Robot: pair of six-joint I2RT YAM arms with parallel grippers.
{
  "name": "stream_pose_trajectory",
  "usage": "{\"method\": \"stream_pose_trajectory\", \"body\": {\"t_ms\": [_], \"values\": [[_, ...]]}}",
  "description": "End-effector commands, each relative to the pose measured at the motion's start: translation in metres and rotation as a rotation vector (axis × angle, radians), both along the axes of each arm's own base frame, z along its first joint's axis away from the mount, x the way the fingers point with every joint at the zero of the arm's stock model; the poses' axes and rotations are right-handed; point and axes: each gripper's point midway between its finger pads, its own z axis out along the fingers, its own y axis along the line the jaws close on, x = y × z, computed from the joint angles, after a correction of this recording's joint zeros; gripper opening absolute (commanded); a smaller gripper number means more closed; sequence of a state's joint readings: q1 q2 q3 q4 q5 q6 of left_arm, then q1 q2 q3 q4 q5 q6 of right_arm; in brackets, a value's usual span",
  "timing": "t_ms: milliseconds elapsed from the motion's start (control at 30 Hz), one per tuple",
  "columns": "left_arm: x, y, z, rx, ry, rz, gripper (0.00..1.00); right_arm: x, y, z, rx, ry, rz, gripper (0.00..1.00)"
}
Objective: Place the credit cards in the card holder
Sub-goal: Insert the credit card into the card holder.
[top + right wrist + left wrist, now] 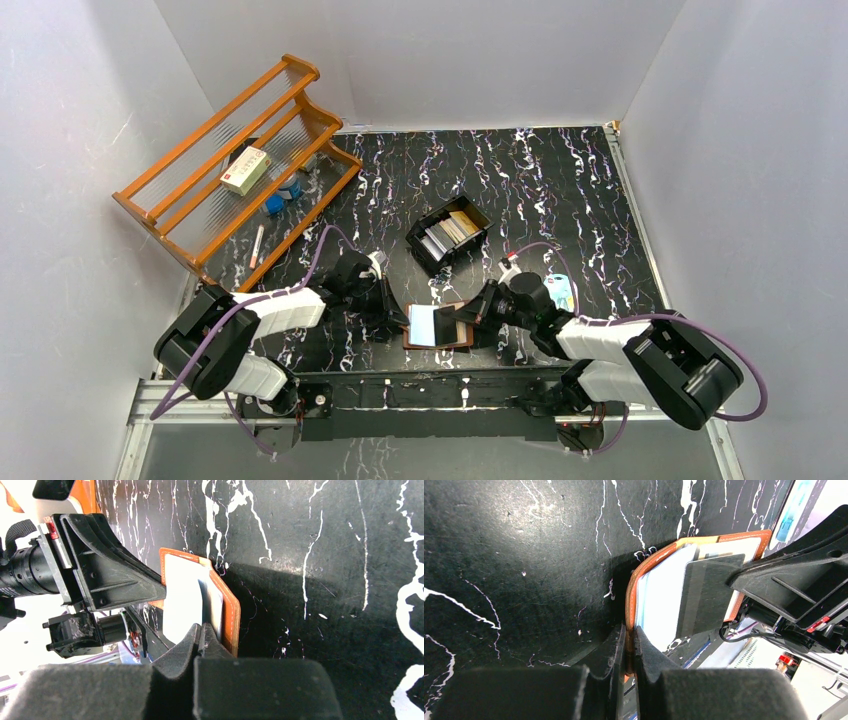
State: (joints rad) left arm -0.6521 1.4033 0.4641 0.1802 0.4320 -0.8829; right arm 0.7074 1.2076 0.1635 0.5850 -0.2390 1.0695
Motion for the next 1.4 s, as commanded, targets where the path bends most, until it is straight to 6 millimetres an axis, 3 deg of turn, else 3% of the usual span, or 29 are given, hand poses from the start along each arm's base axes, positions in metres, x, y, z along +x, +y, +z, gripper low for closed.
{"method": "stream_pose_trajectory", "body": {"t_ms": [0,1033,1367], "values": [[-0.011,0.002,-0.005,0.005,0.023,-0.019,0.0,0.001,0.001,0.002,0.028,-0.014,-0.008,0.0],[-0.015,-0.003,-0.005,-0.008,0.028,-0.024,0.0,0.014,0.016,0.009,0.055,-0.076,0.025,0.0],[-0.016,0.0,-0.007,0.01,0.03,-0.019,0.0,0.01,0.0,0.0,-0.009,-0.056,-0.019,0.0]]}}
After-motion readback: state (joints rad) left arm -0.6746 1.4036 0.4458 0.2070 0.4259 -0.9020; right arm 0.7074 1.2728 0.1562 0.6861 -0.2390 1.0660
